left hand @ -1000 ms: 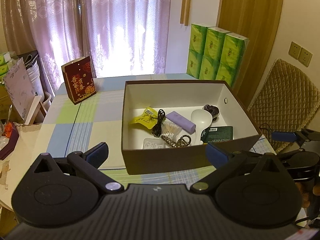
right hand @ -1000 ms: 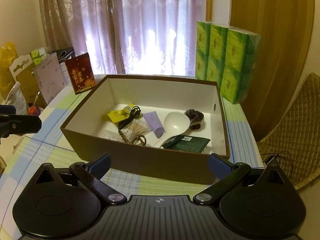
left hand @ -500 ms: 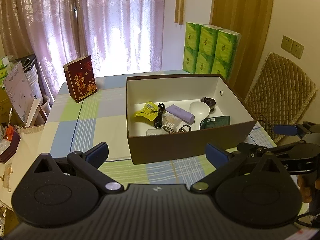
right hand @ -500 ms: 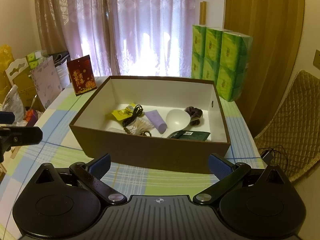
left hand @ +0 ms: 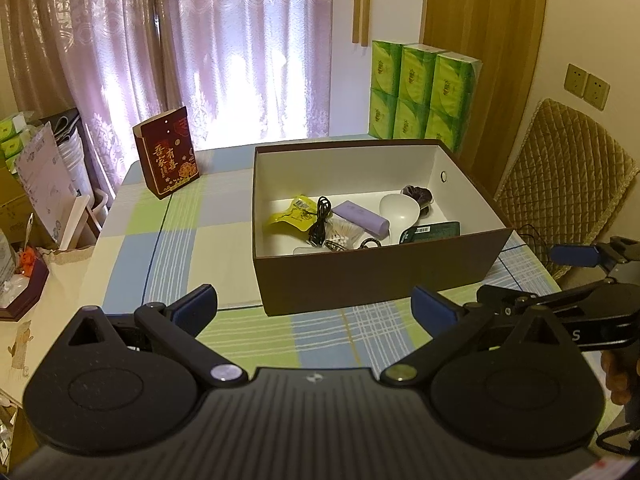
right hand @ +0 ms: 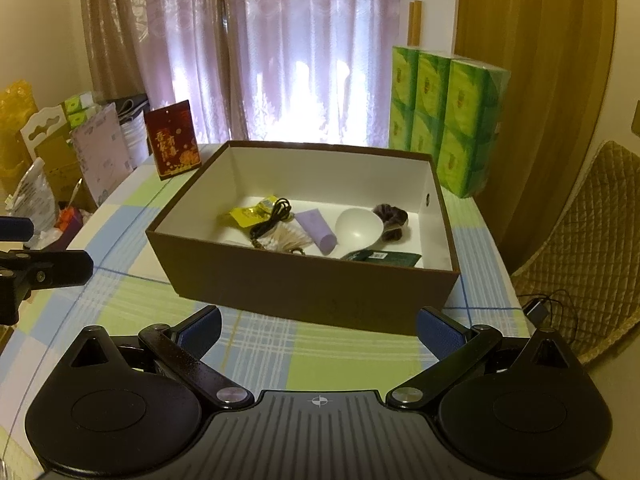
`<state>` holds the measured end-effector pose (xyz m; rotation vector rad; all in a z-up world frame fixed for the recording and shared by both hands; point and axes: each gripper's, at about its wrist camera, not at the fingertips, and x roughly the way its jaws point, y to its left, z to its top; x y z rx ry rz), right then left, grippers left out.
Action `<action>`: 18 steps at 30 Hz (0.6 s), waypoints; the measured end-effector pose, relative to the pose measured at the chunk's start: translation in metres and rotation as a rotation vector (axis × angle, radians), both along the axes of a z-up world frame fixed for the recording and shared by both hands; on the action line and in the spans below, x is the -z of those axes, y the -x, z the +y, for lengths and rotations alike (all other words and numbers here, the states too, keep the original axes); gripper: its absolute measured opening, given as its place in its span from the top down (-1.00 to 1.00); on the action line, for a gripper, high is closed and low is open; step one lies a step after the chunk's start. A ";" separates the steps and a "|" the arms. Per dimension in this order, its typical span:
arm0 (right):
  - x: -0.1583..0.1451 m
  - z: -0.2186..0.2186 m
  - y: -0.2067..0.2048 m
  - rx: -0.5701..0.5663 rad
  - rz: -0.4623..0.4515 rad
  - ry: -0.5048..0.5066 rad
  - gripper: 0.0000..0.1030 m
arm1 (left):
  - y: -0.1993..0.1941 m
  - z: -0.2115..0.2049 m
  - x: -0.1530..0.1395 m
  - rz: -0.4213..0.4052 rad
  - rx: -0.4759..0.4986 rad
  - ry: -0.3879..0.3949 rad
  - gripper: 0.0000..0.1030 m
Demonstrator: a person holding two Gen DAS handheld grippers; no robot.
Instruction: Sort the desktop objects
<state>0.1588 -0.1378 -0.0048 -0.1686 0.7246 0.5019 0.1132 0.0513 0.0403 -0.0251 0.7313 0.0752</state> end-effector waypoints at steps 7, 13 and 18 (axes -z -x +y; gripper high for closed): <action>0.002 -0.016 -0.004 -0.025 0.009 -0.006 -0.96 | 0.001 -0.018 0.002 0.008 -0.029 -0.014 -0.98; 0.002 -0.029 -0.004 -0.065 0.004 -0.007 -0.96 | 0.001 -0.036 0.004 0.016 -0.052 -0.023 -0.98; 0.003 -0.042 -0.006 -0.083 0.011 -0.014 -0.96 | 0.002 -0.051 0.006 0.021 -0.073 -0.030 -0.98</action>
